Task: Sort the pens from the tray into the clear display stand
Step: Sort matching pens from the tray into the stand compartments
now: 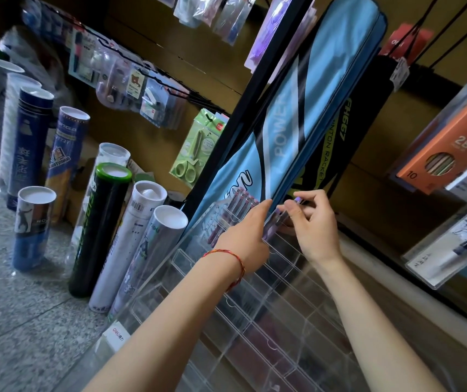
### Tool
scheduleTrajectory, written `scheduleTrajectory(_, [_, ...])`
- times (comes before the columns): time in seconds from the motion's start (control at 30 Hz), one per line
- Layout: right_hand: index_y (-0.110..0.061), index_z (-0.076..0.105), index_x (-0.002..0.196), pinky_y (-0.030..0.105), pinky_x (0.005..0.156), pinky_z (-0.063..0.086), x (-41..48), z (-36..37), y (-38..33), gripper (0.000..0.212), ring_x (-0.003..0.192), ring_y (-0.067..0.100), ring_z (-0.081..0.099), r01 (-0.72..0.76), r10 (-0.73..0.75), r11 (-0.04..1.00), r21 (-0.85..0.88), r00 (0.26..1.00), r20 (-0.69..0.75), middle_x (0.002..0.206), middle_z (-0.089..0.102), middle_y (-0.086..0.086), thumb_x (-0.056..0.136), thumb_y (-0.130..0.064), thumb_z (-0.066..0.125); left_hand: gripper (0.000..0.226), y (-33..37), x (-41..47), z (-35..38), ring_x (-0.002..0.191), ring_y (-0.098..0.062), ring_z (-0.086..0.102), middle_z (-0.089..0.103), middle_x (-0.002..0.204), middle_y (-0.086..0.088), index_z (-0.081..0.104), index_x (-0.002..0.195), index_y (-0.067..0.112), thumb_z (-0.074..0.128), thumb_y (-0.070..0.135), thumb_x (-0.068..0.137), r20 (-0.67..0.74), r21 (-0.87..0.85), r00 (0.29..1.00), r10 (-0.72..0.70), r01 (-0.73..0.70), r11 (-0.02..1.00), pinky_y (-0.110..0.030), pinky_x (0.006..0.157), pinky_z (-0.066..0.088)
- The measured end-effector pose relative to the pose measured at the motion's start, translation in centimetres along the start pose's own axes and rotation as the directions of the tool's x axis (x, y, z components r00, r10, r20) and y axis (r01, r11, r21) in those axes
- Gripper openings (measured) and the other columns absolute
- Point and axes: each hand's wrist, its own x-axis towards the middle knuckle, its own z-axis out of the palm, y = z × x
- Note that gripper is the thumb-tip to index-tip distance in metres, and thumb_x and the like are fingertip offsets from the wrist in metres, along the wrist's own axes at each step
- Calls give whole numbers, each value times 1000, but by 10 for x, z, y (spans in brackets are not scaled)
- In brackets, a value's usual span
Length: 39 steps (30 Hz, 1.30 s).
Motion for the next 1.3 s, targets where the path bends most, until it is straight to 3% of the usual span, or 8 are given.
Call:
scheduleTrajectory(0.23, [-14,43,98,5,44,38,-2,3,-5,13,60,0,56,-46,98,956,-289,981,167,78,62,1,95,-22,52,79,-1,2,1,117,-28,53,31,150,-1,7,146,35,38,-5,86,-2,-13,1000,-2,2,1000,-43,91,51])
scheduleTrajectory(0.43, [-14,40,102,43,78,57,5,1,-4,27,87,20,66,-197,296,923,-330,911,287,100,65,8,88,-18,63,83,-2,2,2,111,-26,57,39,143,-5,7,146,37,37,-9,83,-13,-8,1000,-2,2,1000,-37,86,53])
scheduleTrajectory(0.63, [-17,38,110,39,86,52,3,1,-8,40,98,23,62,-196,316,907,-372,901,296,117,61,9,84,-24,68,72,-2,-4,0,118,-25,52,33,148,-1,13,146,31,37,-3,88,-52,13,996,73,-73,997,-37,94,48])
scheduleTrajectory(0.73, [-15,30,134,22,93,38,-5,3,-19,64,118,18,49,-64,152,912,-406,970,188,134,47,5,84,-24,68,57,-13,-17,-7,130,-18,41,33,148,2,28,142,22,38,1,90,-164,42,982,96,-90,995,-32,106,36])
scheduleTrajectory(0.87, [-11,45,116,13,77,44,-39,38,-57,30,89,10,56,243,-257,963,-119,959,-120,99,56,2,88,-6,57,42,-65,-45,-30,119,-17,48,50,129,0,52,123,17,38,-1,87,-151,178,987,60,-33,983,-28,101,38])
scheduleTrajectory(0.97, [-16,44,116,21,75,49,-86,101,-74,32,78,11,57,217,-232,972,91,950,211,96,55,0,88,-6,55,34,-130,-82,-58,111,-24,54,59,117,-8,59,111,12,41,1,85,-70,292,991,-116,131,947,-31,94,42])
scheduleTrajectory(1.17, [-6,20,139,26,79,38,-226,248,-53,58,100,29,53,-82,151,988,-134,265,952,116,50,14,90,-15,51,21,-279,-242,-96,107,-27,57,62,115,-15,59,103,10,41,10,92,33,581,752,-659,522,625,-26,80,38])
scheduleTrajectory(1.3, [-6,37,111,34,69,37,-293,304,-8,19,89,32,56,-130,251,964,-232,152,956,78,48,13,92,-9,40,23,-327,-329,-99,105,-26,56,62,113,-12,61,94,15,42,3,87,-42,565,601,-798,673,478,-25,83,39])
